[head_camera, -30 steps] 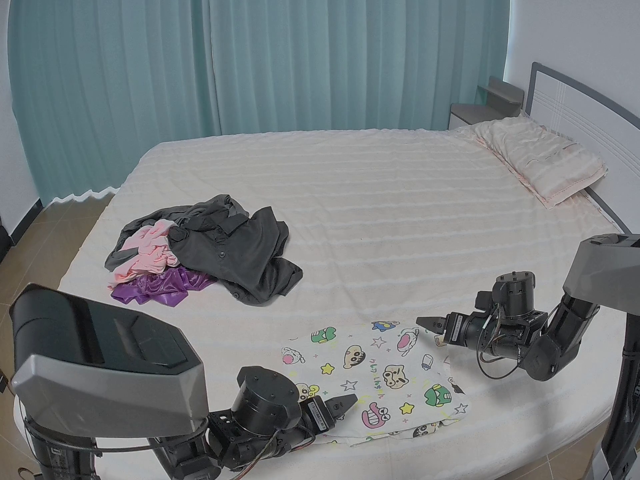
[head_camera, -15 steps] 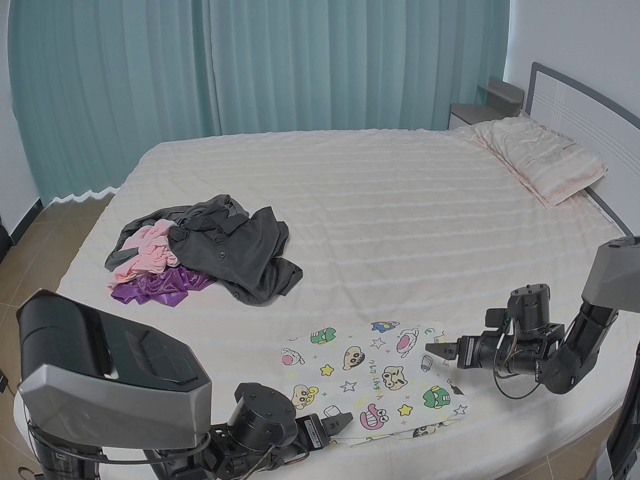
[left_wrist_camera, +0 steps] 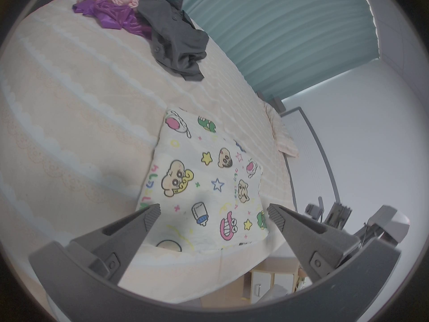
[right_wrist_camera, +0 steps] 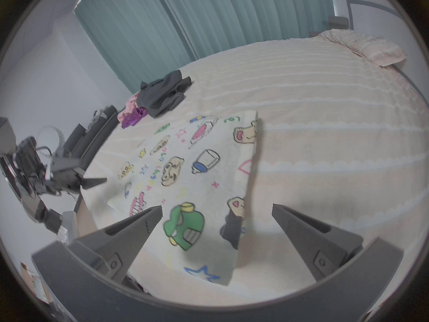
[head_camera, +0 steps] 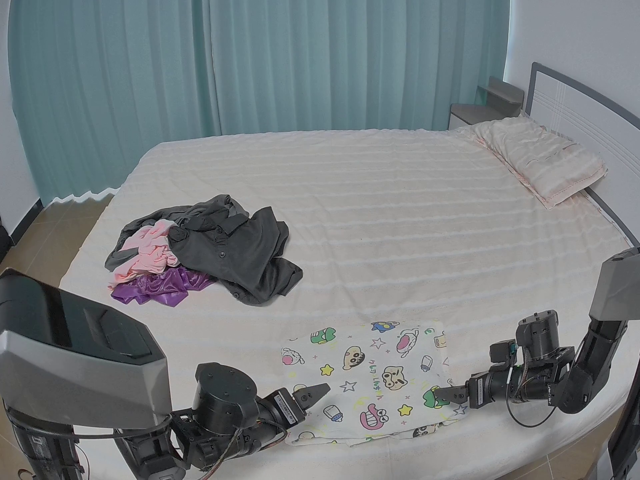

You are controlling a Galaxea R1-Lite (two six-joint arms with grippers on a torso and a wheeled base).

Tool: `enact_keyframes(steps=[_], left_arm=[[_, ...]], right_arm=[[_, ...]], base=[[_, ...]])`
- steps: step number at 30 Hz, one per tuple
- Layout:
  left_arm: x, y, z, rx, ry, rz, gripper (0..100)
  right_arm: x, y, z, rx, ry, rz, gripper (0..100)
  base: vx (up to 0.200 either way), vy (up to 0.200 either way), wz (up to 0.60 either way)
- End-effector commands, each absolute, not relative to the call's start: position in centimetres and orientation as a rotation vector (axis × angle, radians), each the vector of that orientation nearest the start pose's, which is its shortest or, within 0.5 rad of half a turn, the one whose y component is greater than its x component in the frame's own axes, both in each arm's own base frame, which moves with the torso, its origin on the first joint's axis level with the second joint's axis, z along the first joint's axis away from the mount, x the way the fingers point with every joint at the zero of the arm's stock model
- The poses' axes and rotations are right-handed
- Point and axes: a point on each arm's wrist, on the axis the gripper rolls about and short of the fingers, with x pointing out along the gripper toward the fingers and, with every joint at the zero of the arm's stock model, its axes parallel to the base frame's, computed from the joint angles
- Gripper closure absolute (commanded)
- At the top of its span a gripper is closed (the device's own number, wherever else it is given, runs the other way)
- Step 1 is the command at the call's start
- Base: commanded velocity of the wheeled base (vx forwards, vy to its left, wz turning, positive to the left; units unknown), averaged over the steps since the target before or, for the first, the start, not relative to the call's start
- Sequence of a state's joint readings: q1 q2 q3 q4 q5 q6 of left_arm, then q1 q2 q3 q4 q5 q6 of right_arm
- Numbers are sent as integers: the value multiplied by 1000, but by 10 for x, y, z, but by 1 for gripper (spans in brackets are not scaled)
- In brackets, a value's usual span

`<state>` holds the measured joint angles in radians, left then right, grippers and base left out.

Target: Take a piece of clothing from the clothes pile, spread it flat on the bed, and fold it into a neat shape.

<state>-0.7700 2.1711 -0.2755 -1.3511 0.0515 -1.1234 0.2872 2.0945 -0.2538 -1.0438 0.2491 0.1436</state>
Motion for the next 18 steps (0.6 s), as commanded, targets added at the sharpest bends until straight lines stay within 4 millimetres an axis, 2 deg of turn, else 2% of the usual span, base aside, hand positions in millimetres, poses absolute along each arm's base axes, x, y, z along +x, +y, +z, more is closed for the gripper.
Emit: enact_keyframes(steps=[1,5,10,13,15,16,17,18], left_arm=[[199,-186,10,-849,810,-328,0],[199,-186,10,-848,810,-326,0],[201,-184,14,-850,784,-321,0],[205,-178,29,-884,719,-336,0],[210,-168,47,-910,637,-346,0],[211,-166,50,-910,623,-347,0],[214,-154,68,-896,538,-356,0],[214,-150,73,-882,511,-357,0]], right_arm=[[233,72,-17,74,901,414,0],[231,70,-29,-21,932,381,0],[229,69,-24,-31,909,378,0],[228,67,0,-13,808,383,0],[221,62,21,1,735,381,0],[220,61,24,3,724,380,0],[213,59,40,16,660,387,0],[210,58,45,25,644,386,0]], base=[[0,0,0],[0,0,0],[0,0,0],[0,0,0],[0,0,0],[0,0,0],[0,0,0],[0,0,0]])
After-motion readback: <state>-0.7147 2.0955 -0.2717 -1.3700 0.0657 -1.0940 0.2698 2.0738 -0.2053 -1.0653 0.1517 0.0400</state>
